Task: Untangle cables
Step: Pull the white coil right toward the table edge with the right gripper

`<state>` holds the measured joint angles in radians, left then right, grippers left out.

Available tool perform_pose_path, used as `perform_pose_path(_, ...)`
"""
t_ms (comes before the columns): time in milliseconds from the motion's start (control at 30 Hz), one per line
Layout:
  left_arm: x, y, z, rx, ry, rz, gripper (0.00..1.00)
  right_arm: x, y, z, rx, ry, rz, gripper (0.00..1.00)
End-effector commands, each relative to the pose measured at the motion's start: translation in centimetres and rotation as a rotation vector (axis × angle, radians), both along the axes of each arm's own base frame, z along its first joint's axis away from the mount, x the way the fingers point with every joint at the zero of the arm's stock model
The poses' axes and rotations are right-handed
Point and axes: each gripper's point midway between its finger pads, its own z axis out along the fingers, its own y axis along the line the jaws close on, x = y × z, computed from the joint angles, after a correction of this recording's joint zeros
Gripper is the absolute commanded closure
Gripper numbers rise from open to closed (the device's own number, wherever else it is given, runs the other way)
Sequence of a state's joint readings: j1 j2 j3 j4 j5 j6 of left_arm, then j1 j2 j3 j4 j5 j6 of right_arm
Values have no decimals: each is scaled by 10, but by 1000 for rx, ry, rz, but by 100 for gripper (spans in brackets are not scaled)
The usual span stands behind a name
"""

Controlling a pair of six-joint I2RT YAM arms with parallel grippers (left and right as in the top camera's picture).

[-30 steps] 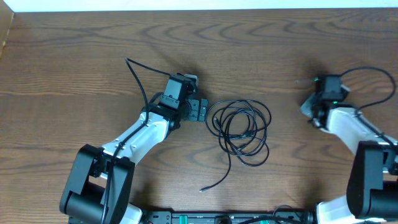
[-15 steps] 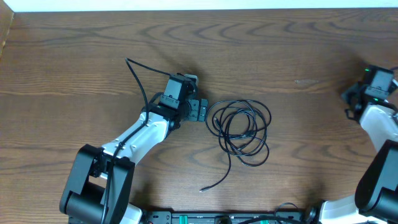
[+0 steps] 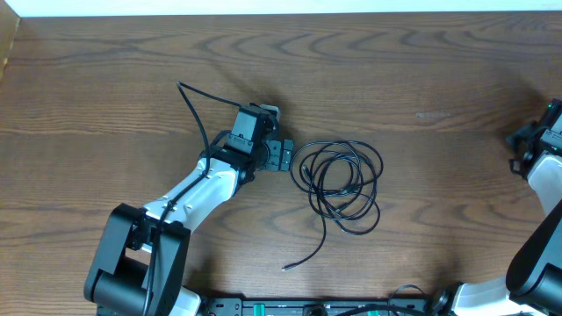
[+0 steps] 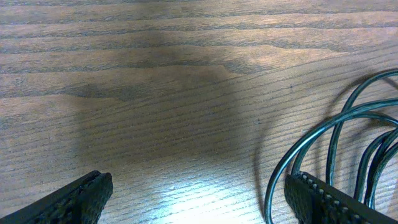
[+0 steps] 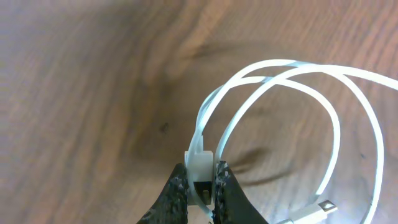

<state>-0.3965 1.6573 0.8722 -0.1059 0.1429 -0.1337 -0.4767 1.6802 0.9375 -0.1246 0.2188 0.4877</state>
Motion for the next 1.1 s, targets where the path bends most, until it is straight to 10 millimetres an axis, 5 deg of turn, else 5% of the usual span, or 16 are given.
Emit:
perform_pose_path(0, -1, 3, -5, 20, 7, 6, 6, 14, 2, 7, 11, -53, 45, 99)
perform_pose_path(567, -1, 3, -5, 20, 7, 5, 7, 62, 15, -3, 56, -210, 182, 99)
perform_pose_path(833, -1, 3, -5, 20, 7, 5, 7, 70, 25, -11, 60, -205, 208, 98)
perform_pose_path(900, -1, 3, -5, 20, 7, 5, 7, 70, 28, -16, 68, -193, 212, 85)
perform_pose_path(967, -1, 3, -5, 20, 7, 5, 6, 70, 31, -18, 73, -186, 217, 54)
perform_pose_path(1033, -1, 3, -5, 20, 7, 6, 6, 69, 33, -20, 80, -179, 221, 8)
perform_pose_path(1067, -1, 3, -5, 20, 6, 5, 7, 67, 34, -22, 88, -168, 221, 1)
